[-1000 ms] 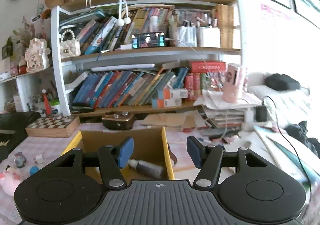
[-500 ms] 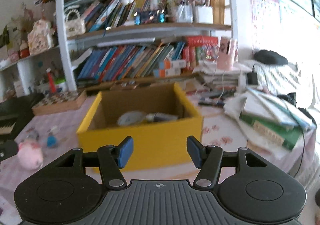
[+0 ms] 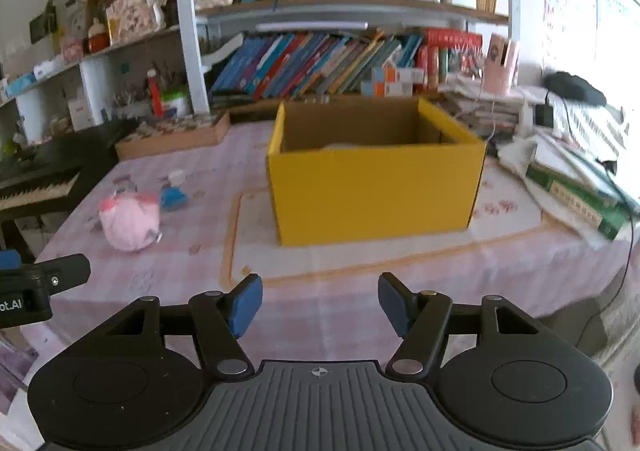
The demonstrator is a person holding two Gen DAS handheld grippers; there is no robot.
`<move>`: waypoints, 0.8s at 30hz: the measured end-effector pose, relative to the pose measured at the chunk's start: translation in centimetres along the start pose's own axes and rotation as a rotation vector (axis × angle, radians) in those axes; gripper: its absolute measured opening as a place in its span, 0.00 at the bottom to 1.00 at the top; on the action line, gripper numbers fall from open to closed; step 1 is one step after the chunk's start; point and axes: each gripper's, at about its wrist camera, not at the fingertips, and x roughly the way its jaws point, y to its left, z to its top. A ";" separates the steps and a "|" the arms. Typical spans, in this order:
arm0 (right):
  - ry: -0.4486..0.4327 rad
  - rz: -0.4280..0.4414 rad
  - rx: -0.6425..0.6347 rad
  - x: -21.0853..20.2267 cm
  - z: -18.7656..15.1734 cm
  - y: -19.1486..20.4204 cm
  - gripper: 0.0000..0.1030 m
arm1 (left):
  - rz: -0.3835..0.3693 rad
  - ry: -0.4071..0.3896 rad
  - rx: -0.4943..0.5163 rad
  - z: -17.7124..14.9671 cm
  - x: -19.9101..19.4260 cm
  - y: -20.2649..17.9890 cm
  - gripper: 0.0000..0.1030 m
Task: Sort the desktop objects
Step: 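Withdraw both tools from the box back over the table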
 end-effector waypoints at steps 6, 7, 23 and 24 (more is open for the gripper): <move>0.034 0.017 0.001 -0.4 -1.5 2.2 0.64 | -0.003 0.031 0.016 -1.2 -0.9 2.0 1.00; 0.037 0.018 0.001 -0.4 -1.7 2.5 0.64 | -0.003 0.033 0.019 -1.3 -1.0 2.2 1.00; 0.075 0.113 -0.074 -0.5 -2.5 8.6 0.68 | 0.074 0.020 -0.019 -2.5 -3.6 7.4 1.00; 0.077 0.123 -0.083 -0.5 -2.4 9.1 0.69 | 0.082 0.018 -0.026 -2.6 -3.8 7.8 1.00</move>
